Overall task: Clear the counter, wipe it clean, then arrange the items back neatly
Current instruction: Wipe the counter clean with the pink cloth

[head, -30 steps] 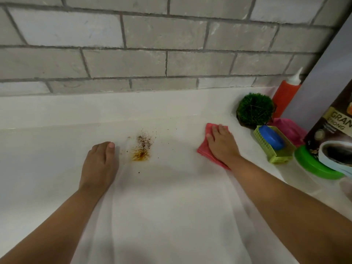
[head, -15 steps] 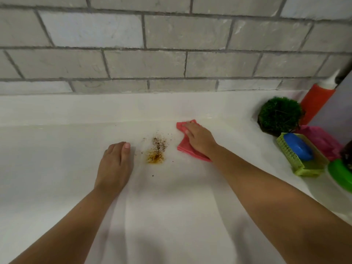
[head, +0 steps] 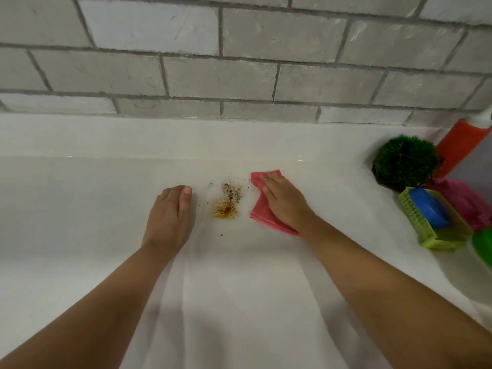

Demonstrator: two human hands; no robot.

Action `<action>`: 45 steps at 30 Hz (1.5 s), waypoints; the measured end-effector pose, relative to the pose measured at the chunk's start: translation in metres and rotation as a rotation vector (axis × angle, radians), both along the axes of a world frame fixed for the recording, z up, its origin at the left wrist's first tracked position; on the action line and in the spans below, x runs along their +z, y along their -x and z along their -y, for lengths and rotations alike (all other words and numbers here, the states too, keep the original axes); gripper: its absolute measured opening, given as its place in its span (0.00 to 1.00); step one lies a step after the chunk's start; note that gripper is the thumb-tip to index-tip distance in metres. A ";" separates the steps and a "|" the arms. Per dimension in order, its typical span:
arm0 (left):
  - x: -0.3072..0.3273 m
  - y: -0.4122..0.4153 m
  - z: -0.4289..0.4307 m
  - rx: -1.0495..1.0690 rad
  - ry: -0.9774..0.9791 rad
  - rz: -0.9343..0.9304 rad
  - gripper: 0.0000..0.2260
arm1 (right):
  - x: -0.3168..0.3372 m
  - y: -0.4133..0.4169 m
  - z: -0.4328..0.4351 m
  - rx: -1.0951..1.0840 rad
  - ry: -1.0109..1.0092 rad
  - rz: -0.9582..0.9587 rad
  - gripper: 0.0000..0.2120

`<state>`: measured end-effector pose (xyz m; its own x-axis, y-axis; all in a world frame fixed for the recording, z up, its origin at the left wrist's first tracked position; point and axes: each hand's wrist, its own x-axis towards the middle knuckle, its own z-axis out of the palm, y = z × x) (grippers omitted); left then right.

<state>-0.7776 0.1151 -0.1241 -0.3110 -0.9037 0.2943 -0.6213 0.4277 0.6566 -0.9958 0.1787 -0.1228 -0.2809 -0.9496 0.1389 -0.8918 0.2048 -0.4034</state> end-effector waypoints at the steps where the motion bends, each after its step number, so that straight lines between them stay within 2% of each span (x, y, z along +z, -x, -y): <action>1: 0.000 -0.001 0.000 -0.001 -0.002 0.002 0.16 | -0.002 -0.018 -0.016 0.064 0.036 0.053 0.19; 5: 0.003 -0.003 -0.001 -0.004 -0.025 -0.014 0.16 | -0.001 -0.063 -0.071 0.426 0.148 0.443 0.16; 7: 0.002 -0.003 0.000 0.003 -0.042 -0.029 0.17 | -0.001 -0.041 -0.058 0.326 0.231 0.589 0.16; 9: 0.001 -0.003 -0.001 0.010 -0.051 -0.042 0.17 | -0.005 -0.004 -0.024 0.121 0.291 0.468 0.16; 13: 0.002 -0.002 -0.001 0.017 -0.042 -0.078 0.18 | -0.015 0.038 0.045 0.017 0.063 0.111 0.17; 17: 0.003 -0.004 -0.004 0.014 -0.053 -0.143 0.19 | -0.009 0.013 0.050 0.011 0.069 0.056 0.18; 19: 0.007 -0.005 -0.007 0.019 -0.103 -0.219 0.18 | -0.006 -0.019 0.020 0.169 0.104 0.159 0.17; 22: 0.016 -0.015 -0.012 0.055 -0.219 -0.439 0.18 | -0.003 -0.050 -0.019 0.435 0.172 0.542 0.16; 24: 0.021 -0.029 -0.016 0.033 -0.230 -0.469 0.19 | 0.001 -0.038 -0.020 0.345 0.236 0.865 0.16; 25: 0.021 -0.038 -0.017 0.017 -0.218 -0.443 0.19 | 0.001 -0.028 -0.013 0.248 0.286 0.928 0.16; 26: 0.020 -0.046 -0.018 0.017 -0.203 -0.402 0.19 | 0.000 -0.014 -0.002 0.130 0.324 0.858 0.17; 27: 0.017 -0.054 -0.018 0.032 -0.187 -0.356 0.19 | -0.002 -0.002 0.010 0.050 0.319 0.686 0.17; 29: 0.010 -0.065 -0.017 0.079 -0.163 -0.279 0.20 | -0.010 0.013 0.039 0.015 0.165 0.231 0.17; 30: 0.007 -0.066 -0.016 0.091 -0.154 -0.252 0.20 | -0.014 0.015 0.053 0.019 0.092 0.074 0.18; 31: 0.006 -0.065 -0.016 0.091 -0.146 -0.230 0.20 | -0.016 0.014 0.067 0.016 0.049 0.004 0.18; 34: 0.005 -0.060 -0.015 0.103 -0.123 -0.182 0.20 | -0.010 -0.001 0.090 0.052 0.025 -0.029 0.18; 36: 0.007 -0.060 -0.015 0.109 -0.127 -0.170 0.20 | -0.004 -0.013 0.085 0.161 0.033 0.055 0.18; 39: 0.009 -0.060 -0.016 0.110 -0.144 -0.178 0.19 | -0.001 -0.039 0.050 0.424 0.070 0.278 0.16; 41: 0.011 -0.059 -0.018 0.121 -0.168 -0.200 0.18 | 0.004 -0.052 0.025 0.542 0.029 0.511 0.14; 43: 0.012 -0.059 -0.019 0.114 -0.181 -0.207 0.18 | 0.019 -0.046 0.016 0.542 0.004 0.865 0.14; 44: 0.012 -0.058 -0.019 0.108 -0.180 -0.205 0.18 | 0.026 -0.034 0.021 0.489 0.042 0.963 0.15; 45: 0.012 -0.059 -0.019 0.106 -0.177 -0.204 0.17 | 0.030 -0.022 0.029 0.410 0.080 0.967 0.15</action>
